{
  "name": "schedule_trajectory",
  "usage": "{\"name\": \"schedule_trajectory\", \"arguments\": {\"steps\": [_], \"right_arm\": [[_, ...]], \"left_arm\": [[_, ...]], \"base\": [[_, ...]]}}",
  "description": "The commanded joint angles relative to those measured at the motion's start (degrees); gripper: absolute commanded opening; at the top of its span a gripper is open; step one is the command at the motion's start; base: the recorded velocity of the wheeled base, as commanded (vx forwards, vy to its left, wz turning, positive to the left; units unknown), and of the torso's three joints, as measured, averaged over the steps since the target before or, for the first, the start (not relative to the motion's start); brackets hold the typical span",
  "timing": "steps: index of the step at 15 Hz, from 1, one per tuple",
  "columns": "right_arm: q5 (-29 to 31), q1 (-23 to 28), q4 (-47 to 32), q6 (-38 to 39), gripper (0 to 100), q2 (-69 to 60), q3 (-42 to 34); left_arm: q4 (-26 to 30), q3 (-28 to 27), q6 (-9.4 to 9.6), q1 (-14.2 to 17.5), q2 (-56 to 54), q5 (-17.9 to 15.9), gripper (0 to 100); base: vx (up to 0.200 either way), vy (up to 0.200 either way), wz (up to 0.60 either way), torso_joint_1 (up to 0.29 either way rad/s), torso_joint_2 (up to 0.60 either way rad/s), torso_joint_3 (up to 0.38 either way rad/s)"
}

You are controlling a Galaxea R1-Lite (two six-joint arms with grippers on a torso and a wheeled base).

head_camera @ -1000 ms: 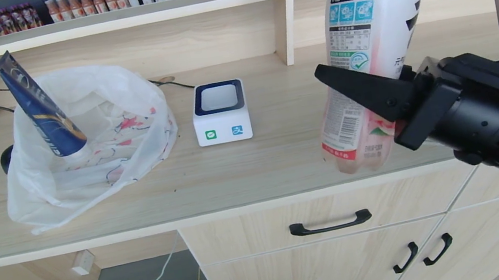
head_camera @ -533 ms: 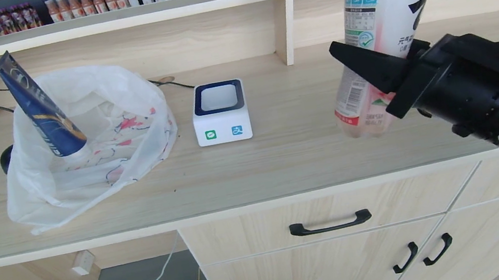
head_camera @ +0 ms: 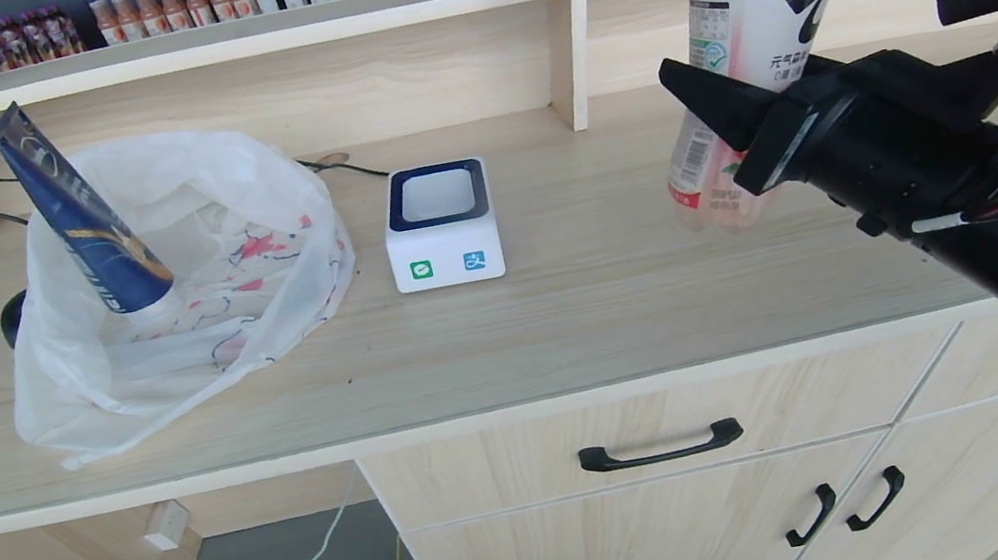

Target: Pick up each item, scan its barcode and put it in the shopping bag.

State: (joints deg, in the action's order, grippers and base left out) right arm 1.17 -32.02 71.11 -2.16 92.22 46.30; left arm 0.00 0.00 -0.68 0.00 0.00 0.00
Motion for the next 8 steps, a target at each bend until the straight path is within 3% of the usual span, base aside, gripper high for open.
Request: {"name": "schedule_trajectory", "arguments": {"steps": [1, 8], "right_arm": [[0.1, 0.3, 0.2, 0.0, 0, 0.6, 0.5], [0.4, 0.7, 1.1, -0.1, 0, 0.4, 0.2]], "left_arm": [[0.0, 0.0, -0.02, 0.0, 0.1, 0.0, 100], [0.0, 0.0, 0.16, 0.0, 0.1, 0.0, 100]], "base": [[0.0, 0.0, 0.0, 0.0, 0.0, 0.0], [0.0, 0.0, 0.0, 0.0, 0.0, 0.0]]}}
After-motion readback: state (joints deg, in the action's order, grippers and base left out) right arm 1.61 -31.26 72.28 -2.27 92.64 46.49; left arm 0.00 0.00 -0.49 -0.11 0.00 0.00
